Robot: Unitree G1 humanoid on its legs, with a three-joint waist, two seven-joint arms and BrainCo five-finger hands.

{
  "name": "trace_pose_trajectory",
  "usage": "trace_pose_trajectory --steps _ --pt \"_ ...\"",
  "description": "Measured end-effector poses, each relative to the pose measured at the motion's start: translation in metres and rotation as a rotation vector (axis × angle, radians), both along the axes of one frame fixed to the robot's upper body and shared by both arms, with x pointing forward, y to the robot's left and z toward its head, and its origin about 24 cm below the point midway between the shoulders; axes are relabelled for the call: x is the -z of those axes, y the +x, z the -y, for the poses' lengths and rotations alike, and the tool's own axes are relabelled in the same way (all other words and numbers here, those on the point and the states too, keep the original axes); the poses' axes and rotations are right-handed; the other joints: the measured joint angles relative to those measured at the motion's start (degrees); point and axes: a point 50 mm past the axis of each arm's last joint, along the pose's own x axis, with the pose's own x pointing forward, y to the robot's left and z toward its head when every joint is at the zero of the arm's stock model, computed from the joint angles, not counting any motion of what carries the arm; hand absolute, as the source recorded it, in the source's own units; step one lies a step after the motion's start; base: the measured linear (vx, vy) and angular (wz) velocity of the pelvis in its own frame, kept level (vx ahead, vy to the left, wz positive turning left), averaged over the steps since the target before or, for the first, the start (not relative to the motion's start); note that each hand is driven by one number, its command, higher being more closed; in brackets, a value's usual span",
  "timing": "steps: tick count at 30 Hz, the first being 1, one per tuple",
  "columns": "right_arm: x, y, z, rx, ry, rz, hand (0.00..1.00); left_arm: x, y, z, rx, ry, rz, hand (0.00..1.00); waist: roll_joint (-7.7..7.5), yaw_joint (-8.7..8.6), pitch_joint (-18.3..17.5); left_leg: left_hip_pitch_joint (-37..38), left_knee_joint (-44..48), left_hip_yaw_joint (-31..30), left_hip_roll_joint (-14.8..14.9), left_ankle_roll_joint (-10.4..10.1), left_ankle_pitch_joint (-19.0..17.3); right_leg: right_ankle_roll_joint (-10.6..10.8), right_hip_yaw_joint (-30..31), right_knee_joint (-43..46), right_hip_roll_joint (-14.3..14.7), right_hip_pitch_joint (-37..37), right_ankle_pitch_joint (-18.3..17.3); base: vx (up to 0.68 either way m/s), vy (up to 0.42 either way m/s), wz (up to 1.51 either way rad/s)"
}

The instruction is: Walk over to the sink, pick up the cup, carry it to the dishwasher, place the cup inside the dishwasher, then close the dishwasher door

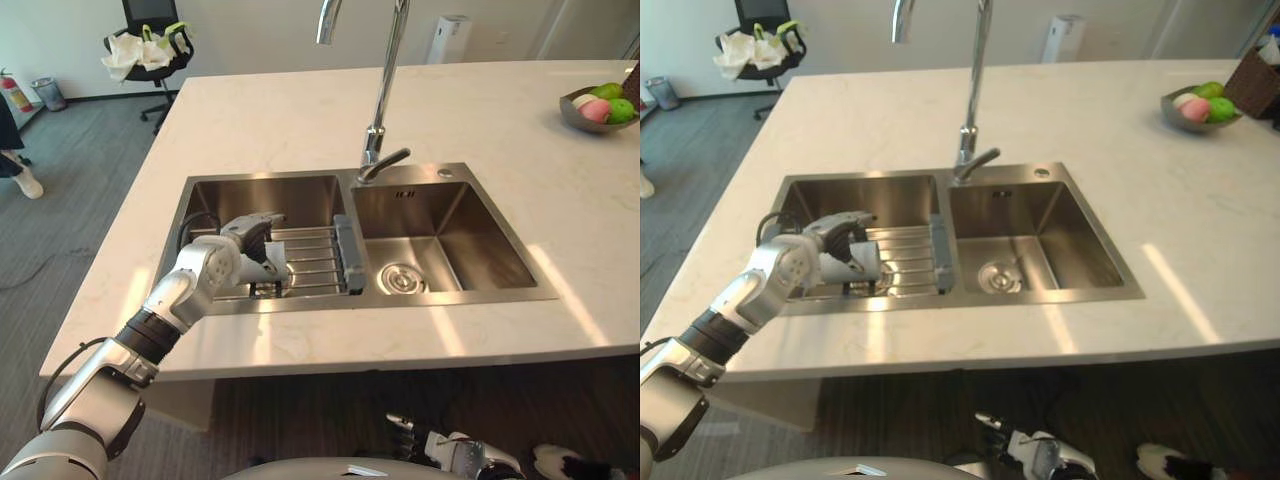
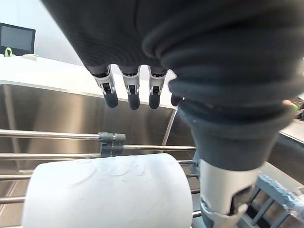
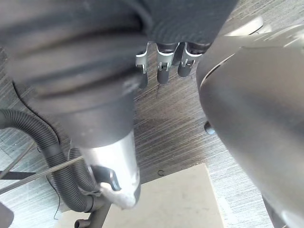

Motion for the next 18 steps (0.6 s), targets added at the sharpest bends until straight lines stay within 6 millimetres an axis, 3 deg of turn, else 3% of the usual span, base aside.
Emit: trace_pose_trajectory --steps 6,18 --pt "-0.005 0.015 -0.003 -0.001 0.016 0.021 0.0 0.013 -0.001 -0.009 -0.041 0.03 -0.042 0.0 0.0 0.02 0.0 -0.1 0.0 0.0 0.0 0.0 0.0 0.0 -0.1 -0.1 0.0 0.0 0.0 -0.01 -0.005 0.01" --pt "-0.004 0.017 -0.002 0.037 0.032 0.006 0.0 0.025 0.0 -0.017 -0.076 0.076 -0.072 0.0 -0.03 -0.02 0.0 0.0 0.0 0.5 0.2 -0.2 -0.2 0.0 0.3 -0.3 0.1 -0.1 0.1 0.0 -0.002 -0.01"
